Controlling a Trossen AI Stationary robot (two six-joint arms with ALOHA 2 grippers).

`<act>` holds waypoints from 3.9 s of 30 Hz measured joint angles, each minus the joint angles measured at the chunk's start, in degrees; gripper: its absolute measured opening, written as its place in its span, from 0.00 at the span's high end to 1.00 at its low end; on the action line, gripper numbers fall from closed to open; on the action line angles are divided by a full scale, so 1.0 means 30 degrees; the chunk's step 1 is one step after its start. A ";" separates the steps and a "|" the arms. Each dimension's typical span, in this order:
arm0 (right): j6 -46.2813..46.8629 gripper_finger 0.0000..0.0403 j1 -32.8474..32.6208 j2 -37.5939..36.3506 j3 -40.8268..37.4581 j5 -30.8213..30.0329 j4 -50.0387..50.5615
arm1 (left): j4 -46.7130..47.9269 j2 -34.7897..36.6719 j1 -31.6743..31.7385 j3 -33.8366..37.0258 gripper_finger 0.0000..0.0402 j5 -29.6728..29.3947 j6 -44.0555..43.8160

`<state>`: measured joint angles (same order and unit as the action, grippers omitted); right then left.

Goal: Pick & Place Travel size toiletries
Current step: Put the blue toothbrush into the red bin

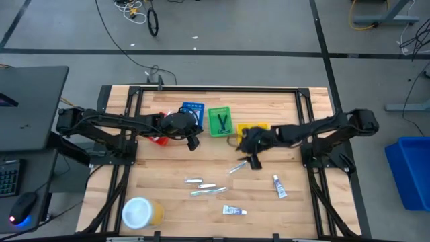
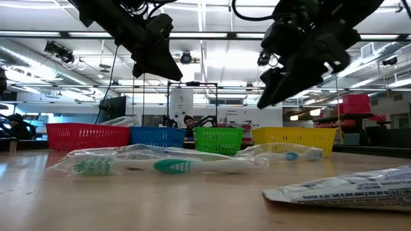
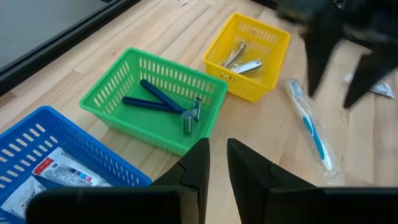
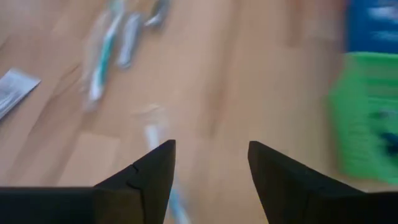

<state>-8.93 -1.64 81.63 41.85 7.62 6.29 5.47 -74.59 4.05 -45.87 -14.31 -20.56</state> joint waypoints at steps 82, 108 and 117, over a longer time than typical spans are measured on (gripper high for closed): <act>0.5386 0.93 0.1169 0.0989 -0.2710 -0.2530 -2.4198 | -1.3210 -0.3424 -0.0393 -0.1269 0.56 0.5492 0.5085; 0.4875 0.93 0.1198 0.1332 -0.1261 -0.1997 -2.3862 | -1.4625 -0.3602 -0.0153 -0.1311 0.56 0.6050 0.4568; 0.4325 0.93 0.1198 0.1332 -0.0882 -0.1997 -2.3011 | -1.4076 -0.3599 -0.0153 -0.1304 0.65 0.5692 0.4503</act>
<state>4.04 1.96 85.62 39.20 1.63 -62.74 -36.76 -85.38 3.60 -49.78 2.77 -7.05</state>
